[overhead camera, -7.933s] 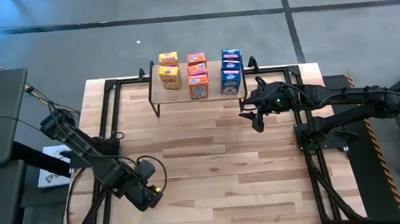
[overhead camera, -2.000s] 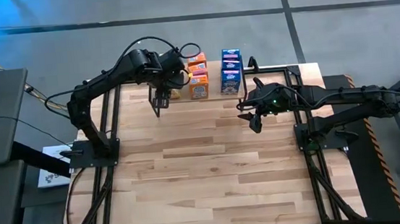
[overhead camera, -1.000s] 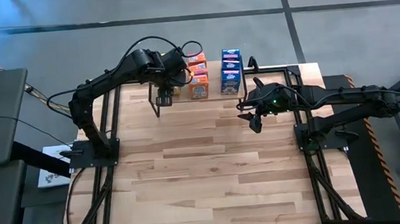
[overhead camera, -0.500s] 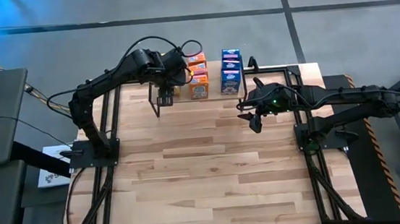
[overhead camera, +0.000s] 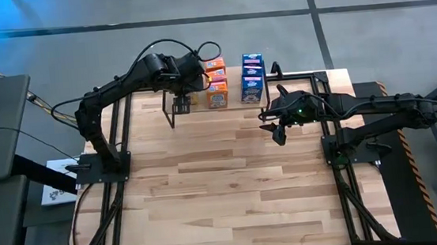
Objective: Stack cereal on shelf
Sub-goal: Put the yellow cereal box on the shelf aligned with the other yellow cereal boxes, then return to Home Position
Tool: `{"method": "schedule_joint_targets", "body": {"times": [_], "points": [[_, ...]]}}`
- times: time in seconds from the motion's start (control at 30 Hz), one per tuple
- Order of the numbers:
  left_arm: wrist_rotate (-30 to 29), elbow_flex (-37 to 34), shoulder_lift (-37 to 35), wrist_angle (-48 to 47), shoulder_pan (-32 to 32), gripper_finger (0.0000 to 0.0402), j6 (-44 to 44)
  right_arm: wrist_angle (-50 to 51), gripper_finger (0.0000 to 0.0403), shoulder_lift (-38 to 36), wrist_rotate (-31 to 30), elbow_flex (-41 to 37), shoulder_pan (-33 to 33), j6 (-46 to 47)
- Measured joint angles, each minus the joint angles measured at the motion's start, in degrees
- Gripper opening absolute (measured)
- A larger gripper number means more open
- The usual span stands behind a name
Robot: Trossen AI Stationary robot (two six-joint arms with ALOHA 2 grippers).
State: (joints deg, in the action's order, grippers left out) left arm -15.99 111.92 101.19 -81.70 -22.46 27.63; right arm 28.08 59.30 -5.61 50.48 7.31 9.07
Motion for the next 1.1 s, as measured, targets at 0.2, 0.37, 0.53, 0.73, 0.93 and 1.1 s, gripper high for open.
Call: {"method": "schedule_joint_targets", "body": {"times": [0.2,0.37,0.53,0.73,0.93,1.1], "points": [[-2.8,0.0,-0.1,2.4,0.0,0.0246,0.2,0.0,0.0229,0.0,0.0,0.0,0.0,0.0],[-2.8,0.0,-0.2,2.4,0.1,0.0246,0.5,0.0,0.0229,0.0,0.0,0.0,0.0,0.0],[-3.1,0.0,-2.1,2.5,0.4,0.0246,0.5,0.0,0.0229,0.0,0.0,0.0,0.0,-0.1],[-3.1,0.0,-4.7,2.7,0.4,0.0246,0.3,0.0,0.0229,0.0,0.0,0.0,0.0,-0.1],[-2.9,0.0,-6.9,3.7,0.4,0.0246,-0.5,0.0,0.0229,0.0,0.0,0.0,0.0,-0.4],[0.3,0.0,-9.9,3.9,0.8,0.0246,-5.9,0.0,0.0229,-0.1,0.0,0.0,0.0,-2.3]]}}
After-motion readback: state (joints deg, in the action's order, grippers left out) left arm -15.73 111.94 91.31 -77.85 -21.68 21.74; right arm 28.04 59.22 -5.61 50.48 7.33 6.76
